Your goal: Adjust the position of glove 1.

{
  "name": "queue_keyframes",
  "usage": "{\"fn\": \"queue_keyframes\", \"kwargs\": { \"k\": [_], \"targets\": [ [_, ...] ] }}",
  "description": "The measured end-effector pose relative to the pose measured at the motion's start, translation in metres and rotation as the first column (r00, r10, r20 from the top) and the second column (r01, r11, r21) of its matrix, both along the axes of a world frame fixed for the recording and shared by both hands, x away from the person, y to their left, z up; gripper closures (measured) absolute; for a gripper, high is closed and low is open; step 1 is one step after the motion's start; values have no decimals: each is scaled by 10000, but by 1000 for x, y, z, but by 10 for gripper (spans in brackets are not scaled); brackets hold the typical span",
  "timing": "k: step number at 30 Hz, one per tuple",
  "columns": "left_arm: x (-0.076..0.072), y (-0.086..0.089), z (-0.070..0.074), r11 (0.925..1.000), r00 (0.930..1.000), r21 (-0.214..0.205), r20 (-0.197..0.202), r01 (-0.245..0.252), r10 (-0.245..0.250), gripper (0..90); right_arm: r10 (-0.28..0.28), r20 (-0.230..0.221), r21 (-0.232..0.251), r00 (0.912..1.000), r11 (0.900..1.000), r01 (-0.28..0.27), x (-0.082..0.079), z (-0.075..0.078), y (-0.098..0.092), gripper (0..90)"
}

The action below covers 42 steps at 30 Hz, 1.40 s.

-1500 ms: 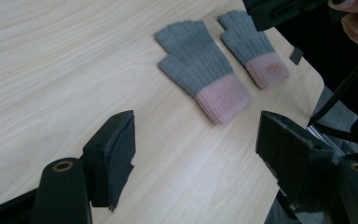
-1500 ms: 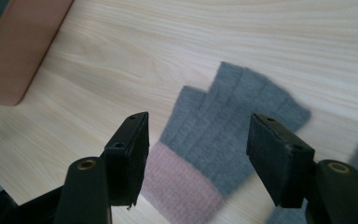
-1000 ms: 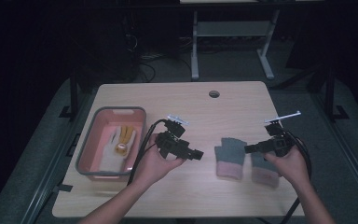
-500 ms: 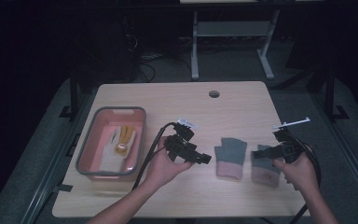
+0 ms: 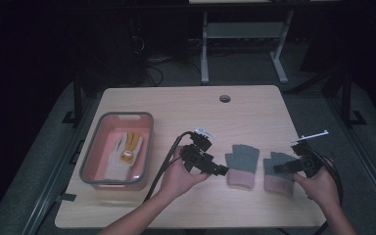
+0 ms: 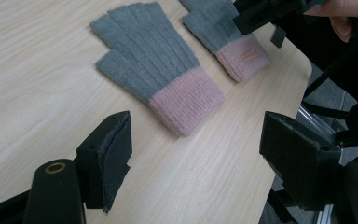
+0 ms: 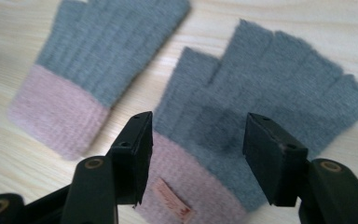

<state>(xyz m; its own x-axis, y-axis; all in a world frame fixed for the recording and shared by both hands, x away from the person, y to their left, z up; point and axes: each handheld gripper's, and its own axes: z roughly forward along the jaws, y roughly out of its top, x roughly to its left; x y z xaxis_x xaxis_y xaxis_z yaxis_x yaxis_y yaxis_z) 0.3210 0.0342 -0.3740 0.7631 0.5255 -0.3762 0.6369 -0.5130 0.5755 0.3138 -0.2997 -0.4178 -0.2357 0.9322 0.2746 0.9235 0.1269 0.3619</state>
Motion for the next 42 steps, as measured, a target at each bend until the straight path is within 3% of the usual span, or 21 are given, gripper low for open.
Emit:
{"fn": "queue_keyframes", "kwargs": {
  "k": [8,17,23,27,29,37,42],
  "targets": [
    [-2,-10,-9,9999,9999,5,-74,116,-116,253,105,-250,-622,9996,9980,-121,0,-20,-1,458],
    [-5,-16,-17,9998,9997,-13,-159,192,-192,253,308,-108,-1351,9995,9903,-320,0,-23,8,525],
    [-8,-14,-14,9996,9999,-262,-98,91,-93,255,251,-44,-1417,9997,9896,-255,-1,-24,10,602],
    [-10,-13,-18,9997,9998,-200,-123,134,-137,257,136,-145,-1395,9998,9901,-155,1,-23,9,639],
    [-11,-13,-20,9997,9998,-228,-135,110,-113,257,-14,-152,-1547,9999,9880,-10,1,-23,10,713],
    [-13,-15,-23,9989,9999,-469,-88,96,-100,257,87,-322,-1848,9994,9827,-145,5,-22,14,798],
    [-13,-16,-24,9985,9999,-543,-106,63,-68,257,68,-464,-1726,9989,9849,-148,7,-21,14,833]
  ]
}}
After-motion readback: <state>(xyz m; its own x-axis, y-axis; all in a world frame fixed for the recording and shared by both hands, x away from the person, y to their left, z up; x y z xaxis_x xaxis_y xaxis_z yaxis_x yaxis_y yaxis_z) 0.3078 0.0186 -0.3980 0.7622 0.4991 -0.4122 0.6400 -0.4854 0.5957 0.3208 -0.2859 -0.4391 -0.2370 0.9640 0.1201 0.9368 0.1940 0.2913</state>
